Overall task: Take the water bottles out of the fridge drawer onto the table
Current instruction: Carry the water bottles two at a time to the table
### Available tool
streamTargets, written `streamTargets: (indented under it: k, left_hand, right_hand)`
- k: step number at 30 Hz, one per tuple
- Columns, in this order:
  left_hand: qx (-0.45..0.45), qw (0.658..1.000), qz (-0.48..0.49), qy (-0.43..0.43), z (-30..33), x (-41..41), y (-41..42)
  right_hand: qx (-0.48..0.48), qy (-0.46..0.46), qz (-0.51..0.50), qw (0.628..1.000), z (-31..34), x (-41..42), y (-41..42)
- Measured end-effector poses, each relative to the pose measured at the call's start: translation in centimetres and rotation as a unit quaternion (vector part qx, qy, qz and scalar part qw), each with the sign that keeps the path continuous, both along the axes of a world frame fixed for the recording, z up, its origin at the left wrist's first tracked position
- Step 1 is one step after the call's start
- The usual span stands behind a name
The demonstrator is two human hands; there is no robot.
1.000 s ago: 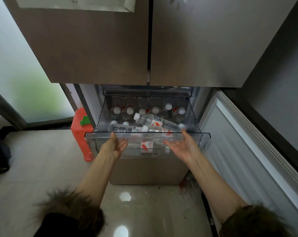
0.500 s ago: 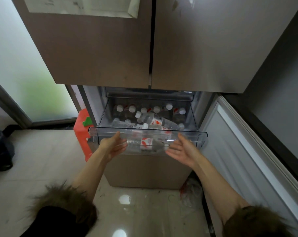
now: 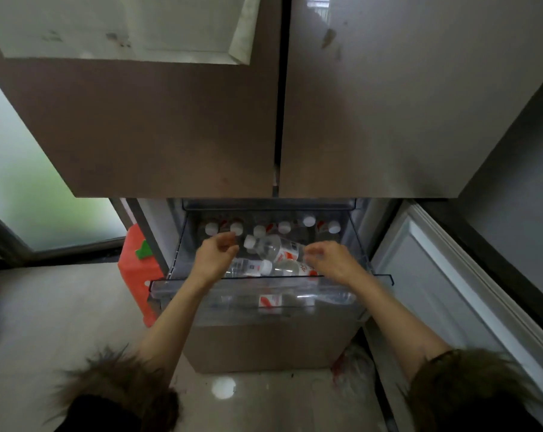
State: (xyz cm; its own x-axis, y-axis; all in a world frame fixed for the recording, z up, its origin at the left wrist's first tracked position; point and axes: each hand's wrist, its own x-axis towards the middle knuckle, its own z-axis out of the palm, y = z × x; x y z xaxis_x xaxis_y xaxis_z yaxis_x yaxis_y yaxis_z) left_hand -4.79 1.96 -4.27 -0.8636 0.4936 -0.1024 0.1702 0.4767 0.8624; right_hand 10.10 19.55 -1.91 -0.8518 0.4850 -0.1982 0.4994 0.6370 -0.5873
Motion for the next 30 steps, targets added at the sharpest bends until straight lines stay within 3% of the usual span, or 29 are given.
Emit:
streamTargets:
  k: [3,5,9,13,18,30]
  left_hand:
    - [-0.070,0.996,-0.052,-0.030,-1.6,-2.5,2.3]
    - [-0.044,0.992,-0.068,-0.099,-2.3,-3.0,3.5]
    - [0.040,0.963,-0.021,-0.264,-3.8,-3.7,5.0]
    - [0.078,0.944,0.042,-0.319,-4.7,-4.3,6.4]
    - [0.076,0.944,0.055,-0.317,-5.6,-4.8,7.4]
    - [0.178,0.956,0.087,-0.216,-3.6,-5.3,6.8]
  right_hand:
    - [0.000,-0.142,0.078,0.987,-1.1,-2.3,1.2]
    - [0.018,-0.196,0.111,0.974,-1.7,-3.4,1.6]
    - [0.005,-0.217,0.122,0.969,-3.3,-4.6,2.4]
    - [0.057,-0.223,0.128,0.965,-4.5,-5.2,2.8]
    - [0.081,-0.220,0.152,0.960,-4.9,-5.1,3.5]
    - [0.079,-0.192,0.173,0.963,-5.3,-5.4,3.5]
